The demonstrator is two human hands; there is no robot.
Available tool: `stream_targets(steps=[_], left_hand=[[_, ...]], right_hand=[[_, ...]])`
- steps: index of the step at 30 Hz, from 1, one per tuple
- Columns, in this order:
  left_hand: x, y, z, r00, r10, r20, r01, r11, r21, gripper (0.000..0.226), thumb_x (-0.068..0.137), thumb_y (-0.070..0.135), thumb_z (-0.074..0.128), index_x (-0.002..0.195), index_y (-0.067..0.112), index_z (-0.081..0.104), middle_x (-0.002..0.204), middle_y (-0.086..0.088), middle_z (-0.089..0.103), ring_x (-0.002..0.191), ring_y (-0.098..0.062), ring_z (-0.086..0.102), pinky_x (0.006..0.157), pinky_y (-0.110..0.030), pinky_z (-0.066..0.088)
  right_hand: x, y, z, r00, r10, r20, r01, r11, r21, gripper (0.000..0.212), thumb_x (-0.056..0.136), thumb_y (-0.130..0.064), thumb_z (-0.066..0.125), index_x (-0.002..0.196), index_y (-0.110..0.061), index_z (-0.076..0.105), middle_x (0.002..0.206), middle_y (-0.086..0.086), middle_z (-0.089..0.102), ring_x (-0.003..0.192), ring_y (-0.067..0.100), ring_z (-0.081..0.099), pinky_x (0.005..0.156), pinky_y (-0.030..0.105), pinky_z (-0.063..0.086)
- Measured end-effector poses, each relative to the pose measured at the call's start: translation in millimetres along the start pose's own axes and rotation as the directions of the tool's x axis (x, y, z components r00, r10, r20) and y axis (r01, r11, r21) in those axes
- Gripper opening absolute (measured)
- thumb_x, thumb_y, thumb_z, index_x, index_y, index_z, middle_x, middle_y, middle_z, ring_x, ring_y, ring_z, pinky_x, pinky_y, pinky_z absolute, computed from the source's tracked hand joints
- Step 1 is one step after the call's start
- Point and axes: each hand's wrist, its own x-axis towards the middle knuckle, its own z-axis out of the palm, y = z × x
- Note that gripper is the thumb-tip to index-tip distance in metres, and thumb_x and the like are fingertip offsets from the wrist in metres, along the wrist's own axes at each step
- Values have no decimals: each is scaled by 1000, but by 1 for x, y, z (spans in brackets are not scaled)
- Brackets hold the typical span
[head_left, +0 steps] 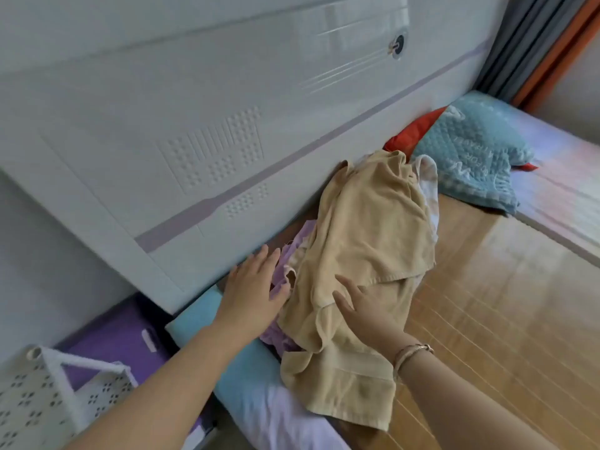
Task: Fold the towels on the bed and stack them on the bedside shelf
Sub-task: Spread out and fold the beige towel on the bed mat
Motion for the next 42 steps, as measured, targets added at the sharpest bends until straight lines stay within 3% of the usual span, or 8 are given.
stream_targets(steps=[9,14,18,24,29,32,36,42], left_hand=[[-8,-16,37,985,38,167,-32,999,-35,62,98,39,41,152,29,13,160,5,8,147,-16,10,119,-41,6],[-17,-16,32,974,64,215,-52,997,-60,62,97,34,44,151,27,15,160,6,11,146,-13,14,119,-41,9],[-22,1,20,974,85,208,-64,992,-108,75,91,33,57,152,24,14,159,5,14,146,-13,16,119,-44,14],[-33,70,-8,987,143,67,-121,956,-267,112,67,42,78,150,36,4,155,12,24,137,-19,36,106,-49,37],[-43,131,-28,987,131,-91,-154,925,-347,36,73,59,54,102,38,57,111,12,61,114,-16,55,96,-46,45],[-58,177,-34,981,149,-121,-186,892,-413,53,69,77,43,103,39,56,111,6,62,112,-17,56,99,-44,45],[-103,270,-49,938,337,-88,-337,815,-471,19,93,32,53,100,16,61,89,5,62,87,-11,57,78,-21,45],[-147,374,-37,899,437,-34,-359,690,-628,18,92,25,59,100,9,65,98,-12,68,90,-20,61,80,-30,48]], right_hand=[[10,3,64,956,155,248,-245,888,390,46,99,-45,33,129,-19,57,134,2,55,128,18,45,107,31,30],[9,-6,59,945,284,162,-323,734,597,40,99,-32,41,118,-4,62,124,12,61,120,23,53,103,35,38],[-8,-19,17,960,255,113,-227,478,849,33,100,-16,40,116,-2,65,118,5,63,114,16,57,81,11,46],[-78,-38,-86,1000,19,17,-17,-18,1000,34,96,-9,36,114,8,61,115,13,66,110,22,62,99,33,44],[-143,-32,-147,986,-125,-107,88,-147,985,37,86,-12,44,110,4,67,127,17,60,119,27,57,106,42,42],[-187,-8,-181,973,-116,-198,173,-197,965,47,84,-13,43,128,1,54,130,14,59,120,24,56,105,42,43],[-232,42,-192,978,71,-195,194,10,981,38,90,3,41,125,-6,50,126,9,61,119,22,57,90,39,47],[-293,93,-176,997,62,-36,-11,638,770,70,78,-18,74,135,-24,34,120,-4,53,108,10,57,86,28,50]])
